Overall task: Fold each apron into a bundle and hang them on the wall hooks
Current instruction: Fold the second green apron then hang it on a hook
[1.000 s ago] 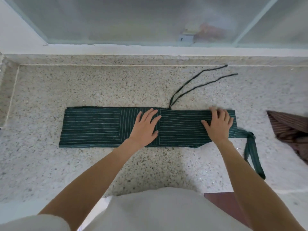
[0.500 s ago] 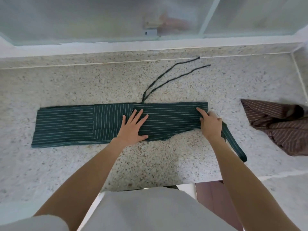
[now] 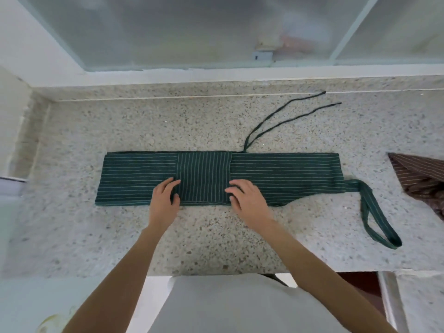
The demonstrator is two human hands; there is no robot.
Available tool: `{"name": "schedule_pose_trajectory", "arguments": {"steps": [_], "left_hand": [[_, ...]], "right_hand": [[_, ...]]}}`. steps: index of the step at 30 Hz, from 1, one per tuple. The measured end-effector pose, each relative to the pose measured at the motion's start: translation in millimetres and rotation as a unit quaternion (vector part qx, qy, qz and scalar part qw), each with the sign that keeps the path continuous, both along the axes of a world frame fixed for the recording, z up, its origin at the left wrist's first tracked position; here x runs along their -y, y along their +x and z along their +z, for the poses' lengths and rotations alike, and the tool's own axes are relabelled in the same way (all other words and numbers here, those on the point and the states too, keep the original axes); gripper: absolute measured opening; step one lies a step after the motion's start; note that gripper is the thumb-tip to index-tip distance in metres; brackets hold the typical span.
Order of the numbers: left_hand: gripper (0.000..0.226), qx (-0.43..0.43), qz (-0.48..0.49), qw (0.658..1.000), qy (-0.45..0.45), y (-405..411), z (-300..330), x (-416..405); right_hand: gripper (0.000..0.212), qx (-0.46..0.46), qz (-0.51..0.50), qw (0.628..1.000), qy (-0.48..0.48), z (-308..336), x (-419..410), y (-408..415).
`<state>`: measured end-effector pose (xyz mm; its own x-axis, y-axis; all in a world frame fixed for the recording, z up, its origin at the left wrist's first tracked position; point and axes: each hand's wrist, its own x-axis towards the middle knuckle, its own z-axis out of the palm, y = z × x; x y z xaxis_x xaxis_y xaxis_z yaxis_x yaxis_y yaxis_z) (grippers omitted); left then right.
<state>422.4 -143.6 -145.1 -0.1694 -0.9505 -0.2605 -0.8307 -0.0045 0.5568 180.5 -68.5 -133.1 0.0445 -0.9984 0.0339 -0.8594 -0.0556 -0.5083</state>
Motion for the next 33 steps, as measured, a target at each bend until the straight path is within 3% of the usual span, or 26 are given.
{"name": "schedule_pose_trajectory", "arguments": {"steps": [2,5,12,17,20,23,26,30,33], "left_hand": [[0.035,0.036,0.015,0.999,-0.022,30,0,5],[0.034,0.114,0.018,0.992,-0.042,67,-1,17],[0.093,0.159,0.119,0.978,0.061,121,3,43],[0.112,0.16,0.14,0.968,0.134,124,8,50],[0.1,0.113,0.152,0.978,0.086,117,22,50],[0.081,-0.052,0.224,0.973,-0.032,96,54,39],[0.061,-0.224,0.252,0.94,-0.049,54,88,30],[0.01,-0.257,0.125,0.957,-0.052,-20,103,17],[0.021,-0.281,0.028,0.957,-0.06,-76,99,6]], "right_hand": [[0.024,-0.011,0.036,0.999,0.028,-3,14,36],[0.028,-0.06,-0.006,0.996,0.069,-9,24,61],[0.042,-0.166,-0.04,0.981,0.097,-9,15,73],[0.06,-0.204,0.008,0.976,0.078,-9,7,81],[0.056,-0.184,0.016,0.981,0.061,-13,-3,78],[0.05,-0.179,0.049,0.98,0.069,-28,-23,67],[0.051,-0.18,0.09,0.97,0.137,-30,-34,59],[0.06,-0.156,0.139,0.965,0.159,-25,-28,54],[0.053,-0.126,0.11,0.981,0.099,-14,-33,37]]}}
